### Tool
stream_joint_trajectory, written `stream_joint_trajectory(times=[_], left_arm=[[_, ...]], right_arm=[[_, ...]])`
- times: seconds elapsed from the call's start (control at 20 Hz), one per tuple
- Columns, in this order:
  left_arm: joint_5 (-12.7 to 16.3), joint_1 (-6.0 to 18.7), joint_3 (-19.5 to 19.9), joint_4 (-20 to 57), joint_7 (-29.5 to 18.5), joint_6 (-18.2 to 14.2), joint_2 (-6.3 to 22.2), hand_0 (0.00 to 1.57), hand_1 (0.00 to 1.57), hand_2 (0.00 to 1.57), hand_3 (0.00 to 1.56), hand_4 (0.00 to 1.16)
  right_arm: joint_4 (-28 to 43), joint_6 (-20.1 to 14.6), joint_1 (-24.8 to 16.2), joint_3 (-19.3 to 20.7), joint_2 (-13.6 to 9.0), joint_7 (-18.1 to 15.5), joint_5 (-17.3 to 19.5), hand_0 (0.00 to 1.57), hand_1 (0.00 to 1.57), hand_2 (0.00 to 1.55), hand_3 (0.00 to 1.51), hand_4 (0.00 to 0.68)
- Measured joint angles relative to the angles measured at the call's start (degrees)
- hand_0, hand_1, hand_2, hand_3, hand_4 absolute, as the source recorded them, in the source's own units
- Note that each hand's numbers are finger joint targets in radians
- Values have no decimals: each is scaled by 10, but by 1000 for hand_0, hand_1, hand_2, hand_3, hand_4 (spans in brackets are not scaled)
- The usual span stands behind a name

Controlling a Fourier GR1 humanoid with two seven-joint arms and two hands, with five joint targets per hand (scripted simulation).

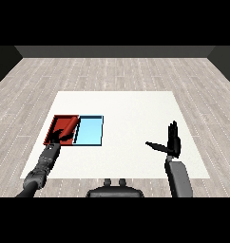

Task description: Pick the red can and put it in the red box

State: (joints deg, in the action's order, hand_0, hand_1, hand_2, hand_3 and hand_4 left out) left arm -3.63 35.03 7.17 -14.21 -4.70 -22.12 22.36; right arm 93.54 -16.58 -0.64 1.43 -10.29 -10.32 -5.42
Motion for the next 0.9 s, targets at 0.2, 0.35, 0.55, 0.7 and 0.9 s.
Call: stream_joint_trajectory(times=[0.2,0.35,0.55,0.7,0.9], left_arm=[[-12,18,-3,48,7,18,11,0,0,0,0,0],[-12,30,3,70,15,30,23,0,0,0,0,0],[15,22,34,66,-31,54,36,0,0,0,0,0],[45,8,65,41,-93,64,42,0,0,0,0,0],[110,6,122,-37,-211,115,33,0,0,0,0,0]], right_arm=[[-14,7,15,7,-4,-4,-4,0,0,0,0,0],[-8,5,17,5,-1,-4,-1,0,0,0,0,0],[6,10,11,5,-5,0,-2,0,0,0,0,0],[30,15,1,3,-5,-1,-3,0,0,0,0,0],[54,31,-6,-1,-9,-4,-14,0,0,0,0,0]])
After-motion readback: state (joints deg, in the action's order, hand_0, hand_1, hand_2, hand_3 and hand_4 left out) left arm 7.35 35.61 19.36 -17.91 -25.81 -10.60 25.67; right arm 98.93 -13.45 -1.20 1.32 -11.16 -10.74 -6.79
